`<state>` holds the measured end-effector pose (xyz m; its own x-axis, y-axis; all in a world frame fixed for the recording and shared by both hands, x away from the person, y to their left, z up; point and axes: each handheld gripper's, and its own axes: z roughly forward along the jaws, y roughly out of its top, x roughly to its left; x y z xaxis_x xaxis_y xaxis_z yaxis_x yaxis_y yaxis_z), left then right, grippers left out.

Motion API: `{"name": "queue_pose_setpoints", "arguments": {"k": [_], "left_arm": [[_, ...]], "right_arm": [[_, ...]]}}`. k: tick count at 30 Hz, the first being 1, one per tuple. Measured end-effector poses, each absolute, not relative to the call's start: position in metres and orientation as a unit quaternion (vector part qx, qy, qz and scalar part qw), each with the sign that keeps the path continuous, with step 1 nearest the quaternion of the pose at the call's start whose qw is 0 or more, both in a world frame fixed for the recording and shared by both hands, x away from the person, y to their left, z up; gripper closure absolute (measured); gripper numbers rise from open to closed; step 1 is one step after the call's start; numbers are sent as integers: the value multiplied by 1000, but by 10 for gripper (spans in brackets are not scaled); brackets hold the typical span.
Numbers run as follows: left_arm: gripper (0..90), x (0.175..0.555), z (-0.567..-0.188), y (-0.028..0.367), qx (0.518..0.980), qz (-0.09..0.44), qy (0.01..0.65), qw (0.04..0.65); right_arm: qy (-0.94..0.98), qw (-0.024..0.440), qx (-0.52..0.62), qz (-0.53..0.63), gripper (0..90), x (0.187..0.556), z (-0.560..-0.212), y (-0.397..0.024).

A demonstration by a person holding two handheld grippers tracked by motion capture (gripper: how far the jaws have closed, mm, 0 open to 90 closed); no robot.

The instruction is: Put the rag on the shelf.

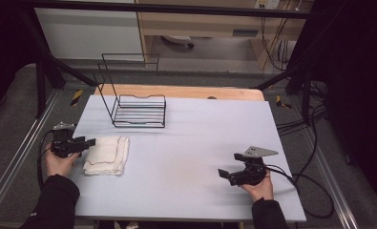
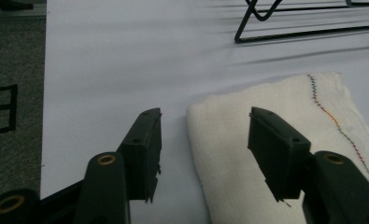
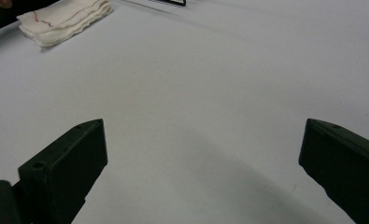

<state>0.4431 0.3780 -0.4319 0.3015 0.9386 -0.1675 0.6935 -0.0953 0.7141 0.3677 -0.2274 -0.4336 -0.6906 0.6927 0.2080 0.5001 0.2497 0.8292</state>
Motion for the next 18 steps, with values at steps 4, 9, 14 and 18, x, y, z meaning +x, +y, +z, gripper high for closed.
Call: {"name": "queue_pose_setpoints", "arguments": {"k": [4, 9, 14, 18], "left_arm": [[505, 450, -440, 375, 724, 167, 567, 356], [595, 453, -444, 371, 723, 164, 566, 361], [715, 454, -445, 369, 722, 153, 565, 368], [784, 453, -446, 368, 725, 155, 561, 368]], "right_arm": [[785, 98, 381, 479, 18, 368, -434, -226], [785, 96, 381, 480, 18, 368, -435, -226], [782, 95, 384, 482, 22, 369, -434, -225], [779, 101, 386, 483, 24, 369, -432, -222]]}}
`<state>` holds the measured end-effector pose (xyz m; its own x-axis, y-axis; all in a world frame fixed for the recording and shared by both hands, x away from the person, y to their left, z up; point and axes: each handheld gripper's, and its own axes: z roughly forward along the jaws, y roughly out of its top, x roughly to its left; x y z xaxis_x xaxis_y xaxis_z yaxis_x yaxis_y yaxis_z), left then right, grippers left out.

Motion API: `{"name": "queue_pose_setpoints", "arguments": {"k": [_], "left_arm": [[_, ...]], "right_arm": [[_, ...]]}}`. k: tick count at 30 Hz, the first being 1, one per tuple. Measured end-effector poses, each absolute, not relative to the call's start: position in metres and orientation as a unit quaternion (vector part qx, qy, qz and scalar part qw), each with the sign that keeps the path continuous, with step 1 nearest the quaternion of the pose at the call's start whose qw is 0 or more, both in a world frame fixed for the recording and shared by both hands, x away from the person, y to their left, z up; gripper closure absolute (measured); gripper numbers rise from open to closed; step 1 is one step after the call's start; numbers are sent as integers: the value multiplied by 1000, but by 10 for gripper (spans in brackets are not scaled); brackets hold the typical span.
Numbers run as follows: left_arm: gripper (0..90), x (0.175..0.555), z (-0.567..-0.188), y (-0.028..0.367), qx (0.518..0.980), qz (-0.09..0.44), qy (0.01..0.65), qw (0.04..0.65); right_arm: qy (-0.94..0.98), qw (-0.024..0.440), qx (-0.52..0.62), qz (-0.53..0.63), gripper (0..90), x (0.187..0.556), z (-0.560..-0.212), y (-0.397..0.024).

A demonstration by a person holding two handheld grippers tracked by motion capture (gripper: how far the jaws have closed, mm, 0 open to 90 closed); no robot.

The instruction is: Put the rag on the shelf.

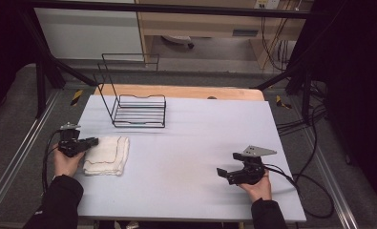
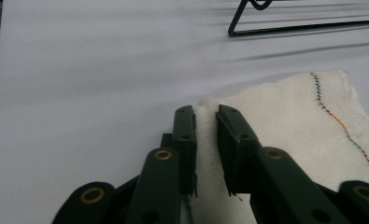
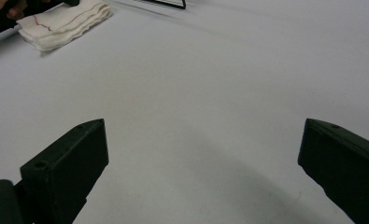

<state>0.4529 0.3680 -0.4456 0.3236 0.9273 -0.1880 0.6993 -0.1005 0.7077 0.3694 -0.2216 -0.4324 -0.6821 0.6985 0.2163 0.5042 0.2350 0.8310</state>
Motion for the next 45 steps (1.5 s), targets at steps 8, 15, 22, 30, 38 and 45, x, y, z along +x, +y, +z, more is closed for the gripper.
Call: {"name": "queue_pose_setpoints", "arguments": {"k": [8, 15, 22, 30, 38, 45], "left_arm": [[821, 451, -444, 362, 719, 163, 569, 364], [832, 450, -441, 362, 709, 160, 557, 402], [828, 451, -446, 361, 724, 172, 546, 384], [814, 450, -450, 361, 735, 183, 534, 376], [807, 450, -451, 360, 738, 190, 529, 374], [807, 450, -451, 359, 739, 192, 527, 374]], "right_arm": [[783, 101, 381, 482, 29, 375, -428, -200], [784, 99, 368, 490, 43, 387, -421, -163], [798, 88, 347, 485, 46, 409, -418, -101], [800, 79, 346, 484, 46, 431, -419, -45], [799, 86, 353, 478, 48, 442, -427, -8], [797, 95, 361, 475, 67, 451, -428, 31]]}}
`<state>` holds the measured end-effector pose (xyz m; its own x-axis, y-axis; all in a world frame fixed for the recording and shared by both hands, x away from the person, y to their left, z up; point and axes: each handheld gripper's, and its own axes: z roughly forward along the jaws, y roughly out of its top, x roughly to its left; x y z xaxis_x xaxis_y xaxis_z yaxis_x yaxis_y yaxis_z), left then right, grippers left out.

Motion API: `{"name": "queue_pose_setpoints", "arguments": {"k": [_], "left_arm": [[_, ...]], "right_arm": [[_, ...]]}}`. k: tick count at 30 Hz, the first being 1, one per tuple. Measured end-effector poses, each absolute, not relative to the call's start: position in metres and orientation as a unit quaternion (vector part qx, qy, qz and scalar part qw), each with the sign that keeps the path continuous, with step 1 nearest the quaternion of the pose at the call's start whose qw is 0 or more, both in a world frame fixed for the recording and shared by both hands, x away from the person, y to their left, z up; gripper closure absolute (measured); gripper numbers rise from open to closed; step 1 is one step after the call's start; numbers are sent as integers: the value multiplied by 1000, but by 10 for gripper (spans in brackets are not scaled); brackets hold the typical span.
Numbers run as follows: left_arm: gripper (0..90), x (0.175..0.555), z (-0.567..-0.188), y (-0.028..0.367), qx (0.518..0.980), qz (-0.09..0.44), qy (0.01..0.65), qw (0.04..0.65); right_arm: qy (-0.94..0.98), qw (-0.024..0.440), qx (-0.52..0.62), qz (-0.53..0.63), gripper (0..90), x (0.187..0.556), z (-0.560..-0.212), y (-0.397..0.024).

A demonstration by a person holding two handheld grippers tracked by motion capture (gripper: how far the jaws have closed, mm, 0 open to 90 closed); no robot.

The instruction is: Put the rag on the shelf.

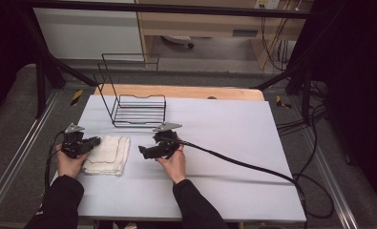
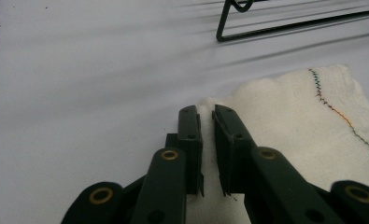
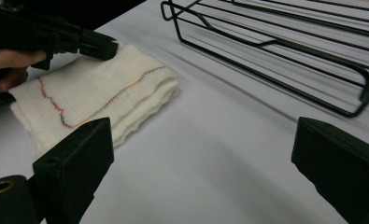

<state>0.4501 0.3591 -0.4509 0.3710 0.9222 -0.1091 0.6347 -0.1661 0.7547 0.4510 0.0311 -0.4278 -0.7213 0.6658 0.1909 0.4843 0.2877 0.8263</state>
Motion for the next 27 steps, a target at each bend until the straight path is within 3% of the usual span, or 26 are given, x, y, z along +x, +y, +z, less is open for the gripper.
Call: {"name": "queue_pose_setpoints", "arguments": {"k": [9, 27], "left_arm": [[807, 451, -451, 361, 739, 190, 525, 376], [806, 451, -451, 360, 740, 191, 524, 375]], "right_arm": [[800, 91, 361, 471, 120, 465, -425, 71], [809, 75, 373, 447, 288, 491, -445, 110]]}}
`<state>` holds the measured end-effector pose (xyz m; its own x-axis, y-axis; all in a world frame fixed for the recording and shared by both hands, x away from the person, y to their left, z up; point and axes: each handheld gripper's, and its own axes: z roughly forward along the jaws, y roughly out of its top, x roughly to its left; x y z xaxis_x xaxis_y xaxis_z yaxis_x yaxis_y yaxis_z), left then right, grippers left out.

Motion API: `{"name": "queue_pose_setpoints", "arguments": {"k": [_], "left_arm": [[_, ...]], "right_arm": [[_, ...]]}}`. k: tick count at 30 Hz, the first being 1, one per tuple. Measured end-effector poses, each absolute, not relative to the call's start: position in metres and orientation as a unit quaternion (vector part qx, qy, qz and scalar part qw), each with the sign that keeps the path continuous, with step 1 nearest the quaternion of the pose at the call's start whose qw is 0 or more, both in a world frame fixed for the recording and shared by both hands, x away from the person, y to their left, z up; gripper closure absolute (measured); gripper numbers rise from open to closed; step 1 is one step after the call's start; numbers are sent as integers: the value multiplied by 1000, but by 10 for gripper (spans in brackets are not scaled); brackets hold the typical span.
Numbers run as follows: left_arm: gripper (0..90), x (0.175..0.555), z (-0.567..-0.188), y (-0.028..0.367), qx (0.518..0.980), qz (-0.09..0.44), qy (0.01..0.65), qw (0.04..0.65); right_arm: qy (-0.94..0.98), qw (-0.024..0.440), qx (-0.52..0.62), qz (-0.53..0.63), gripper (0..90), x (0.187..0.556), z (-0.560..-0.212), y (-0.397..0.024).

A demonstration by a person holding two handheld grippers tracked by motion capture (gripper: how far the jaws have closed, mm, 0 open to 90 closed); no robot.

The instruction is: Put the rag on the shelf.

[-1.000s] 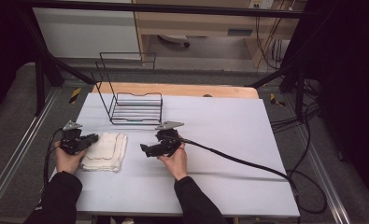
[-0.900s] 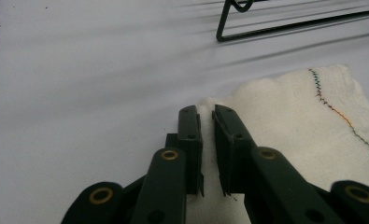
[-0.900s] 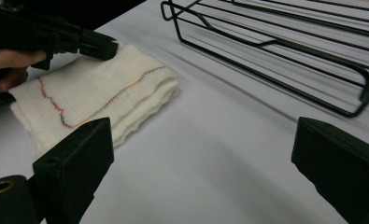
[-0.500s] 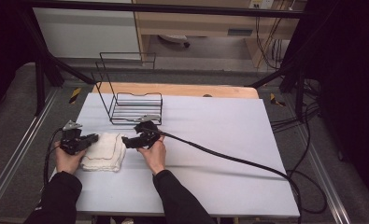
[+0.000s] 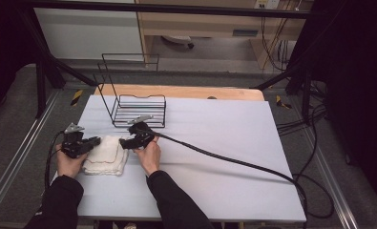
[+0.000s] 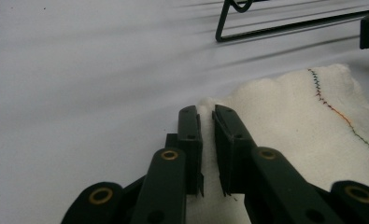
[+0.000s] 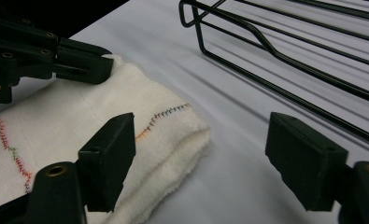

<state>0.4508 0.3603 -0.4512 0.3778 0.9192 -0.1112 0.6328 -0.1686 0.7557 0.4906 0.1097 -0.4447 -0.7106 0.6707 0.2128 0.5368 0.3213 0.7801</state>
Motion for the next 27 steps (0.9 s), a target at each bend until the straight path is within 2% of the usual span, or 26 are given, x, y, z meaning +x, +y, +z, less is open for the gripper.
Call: {"name": "queue_pose_setpoints", "arguments": {"k": [5, 14, 19, 27], "left_arm": [[806, 451, -451, 361, 741, 189, 524, 376], [806, 451, -451, 361, 741, 188, 524, 376], [806, 451, -451, 361, 741, 188, 524, 376], [806, 452, -451, 363, 739, 180, 527, 380]], "right_arm": [[811, 71, 377, 443, 366, 495, -447, 113], [820, 67, 374, 429, 434, 498, -457, 123], [820, 53, 375, 430, 555, 495, -457, 125], [815, 32, 388, 429, 680, 493, -457, 126]]}}
